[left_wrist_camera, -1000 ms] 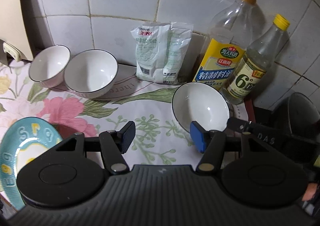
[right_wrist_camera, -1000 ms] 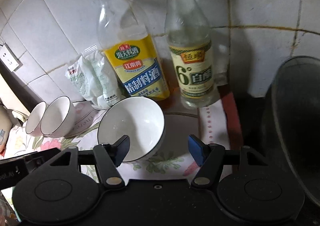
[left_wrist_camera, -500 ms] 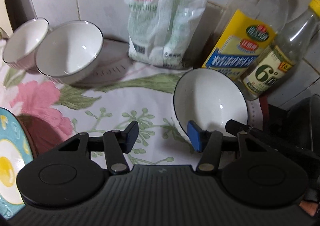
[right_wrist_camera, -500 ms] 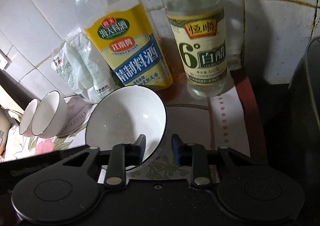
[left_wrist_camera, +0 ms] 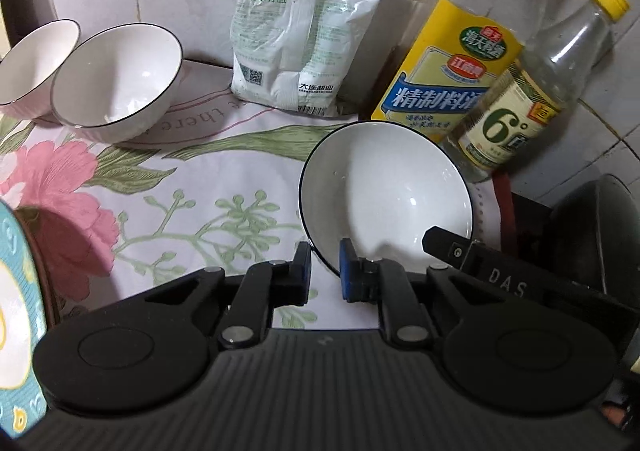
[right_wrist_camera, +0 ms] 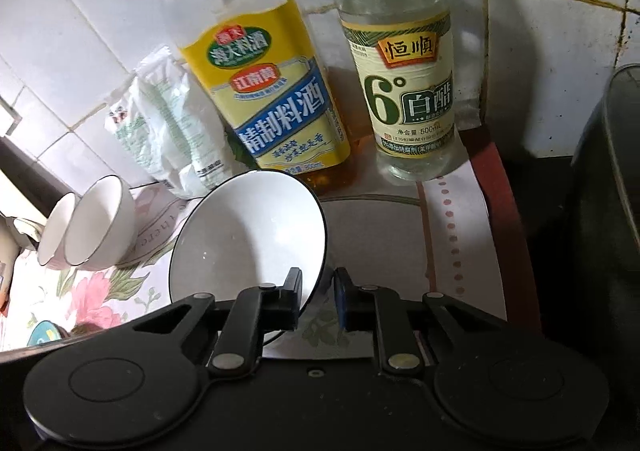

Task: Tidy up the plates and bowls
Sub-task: 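Lift the white bowl with both grippers and carry it toward the plate stack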

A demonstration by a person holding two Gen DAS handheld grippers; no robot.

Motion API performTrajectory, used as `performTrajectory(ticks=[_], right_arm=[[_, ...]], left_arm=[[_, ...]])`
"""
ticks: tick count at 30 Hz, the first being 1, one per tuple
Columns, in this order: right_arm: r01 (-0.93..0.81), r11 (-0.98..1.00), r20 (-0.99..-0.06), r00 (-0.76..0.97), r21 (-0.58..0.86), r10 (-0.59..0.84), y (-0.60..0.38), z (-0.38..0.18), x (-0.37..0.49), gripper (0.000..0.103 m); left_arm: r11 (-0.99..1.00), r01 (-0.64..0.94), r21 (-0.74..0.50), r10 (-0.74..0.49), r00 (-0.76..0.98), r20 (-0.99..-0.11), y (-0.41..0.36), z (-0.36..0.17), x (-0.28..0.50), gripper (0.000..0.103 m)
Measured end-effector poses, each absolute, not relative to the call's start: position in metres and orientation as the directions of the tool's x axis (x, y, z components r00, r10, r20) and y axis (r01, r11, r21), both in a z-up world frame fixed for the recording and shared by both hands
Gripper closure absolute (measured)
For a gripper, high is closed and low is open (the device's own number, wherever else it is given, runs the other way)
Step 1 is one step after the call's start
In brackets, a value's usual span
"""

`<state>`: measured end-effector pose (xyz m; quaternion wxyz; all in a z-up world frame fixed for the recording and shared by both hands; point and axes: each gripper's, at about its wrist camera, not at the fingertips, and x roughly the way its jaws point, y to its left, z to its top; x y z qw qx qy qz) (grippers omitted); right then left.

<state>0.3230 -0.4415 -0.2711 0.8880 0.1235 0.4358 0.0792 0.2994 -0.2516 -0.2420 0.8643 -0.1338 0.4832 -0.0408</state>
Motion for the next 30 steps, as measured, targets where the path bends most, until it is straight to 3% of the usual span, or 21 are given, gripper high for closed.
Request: performTrajectory(ticks=[8, 30], right_arm=[[-0.056, 0.962, -0.767, 0.593, 0.267, 0.248, -0.426, -0.25, 0.284, 0.082], [-0.115, 0.954, -0.758, 0.583, 0.278, 0.291, -0.386, -0.214, 0.181, 0.081]], left_arm=[[0.988, 0.018, -0.156, -0.14, 0.56, -0.817, -0.245, -0.21, 0.258, 0.09], [0.99, 0.054, -0.129, -0.137, 0.555, -0.821, -0.2, -0.17, 0.159, 0.09]])
